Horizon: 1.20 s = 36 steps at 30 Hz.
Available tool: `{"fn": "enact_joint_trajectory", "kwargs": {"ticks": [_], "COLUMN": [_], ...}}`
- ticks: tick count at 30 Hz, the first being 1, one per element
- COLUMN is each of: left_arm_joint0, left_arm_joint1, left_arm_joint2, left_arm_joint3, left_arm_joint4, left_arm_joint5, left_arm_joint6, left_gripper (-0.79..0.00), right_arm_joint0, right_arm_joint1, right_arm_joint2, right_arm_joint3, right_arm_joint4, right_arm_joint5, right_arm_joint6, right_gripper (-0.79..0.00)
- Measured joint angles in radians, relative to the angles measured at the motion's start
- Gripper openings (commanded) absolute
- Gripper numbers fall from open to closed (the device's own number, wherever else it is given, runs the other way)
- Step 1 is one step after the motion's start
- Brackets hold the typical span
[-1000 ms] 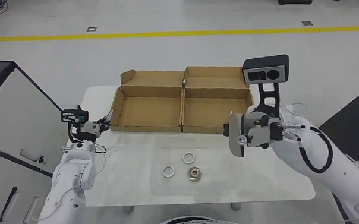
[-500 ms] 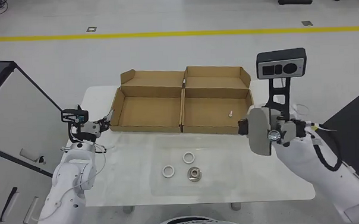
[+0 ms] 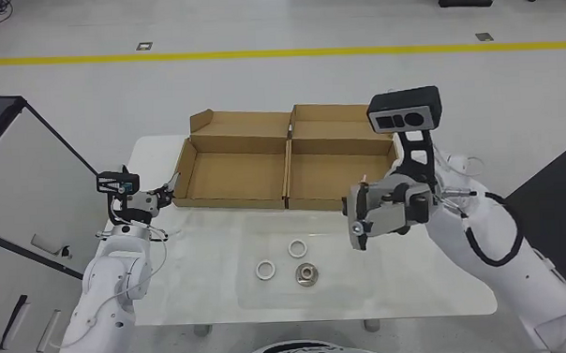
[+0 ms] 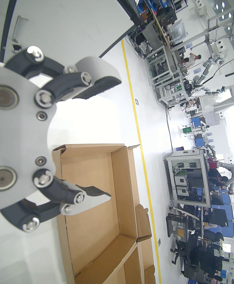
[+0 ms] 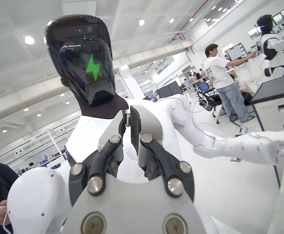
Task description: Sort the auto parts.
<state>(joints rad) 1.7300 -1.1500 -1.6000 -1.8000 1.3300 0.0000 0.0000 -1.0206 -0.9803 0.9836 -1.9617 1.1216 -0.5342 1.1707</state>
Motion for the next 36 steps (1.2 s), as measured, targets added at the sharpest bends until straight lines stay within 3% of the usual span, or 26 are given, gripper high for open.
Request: {"fn": "enact_joint_trajectory", "kwargs": {"ticks": [9,19,36], "left_arm_joint0": [0.0,0.0,0.0], "left_arm_joint1": [0.0,0.0,0.0], "left_arm_joint2": [0.0,0.0,0.0], "left_arm_joint3": [0.0,0.0,0.0], "left_arm_joint4": [0.0,0.0,0.0], "left_arm_joint5": [0.0,0.0,0.0], "left_arm_joint6": [0.0,0.0,0.0], "left_gripper": [0.0,0.0,0.0], "right_arm_joint0": [-0.018,-0.057,-0.056], "right_arm_joint1": [-0.01,-0.033,-0.034], "right_arm_joint2": [0.025,0.037,0.038], "right_arm_joint3": [-0.025,-0.028,-0.029], "right_arm_joint4": [-0.084,0.022,0.022], "right_arm_joint5": [0.057,-0.001,0.0], "right_arm_joint6": [-0.034,-0.023,-0.016], "right_gripper": [-0.785,-0.785,-0.785]}}
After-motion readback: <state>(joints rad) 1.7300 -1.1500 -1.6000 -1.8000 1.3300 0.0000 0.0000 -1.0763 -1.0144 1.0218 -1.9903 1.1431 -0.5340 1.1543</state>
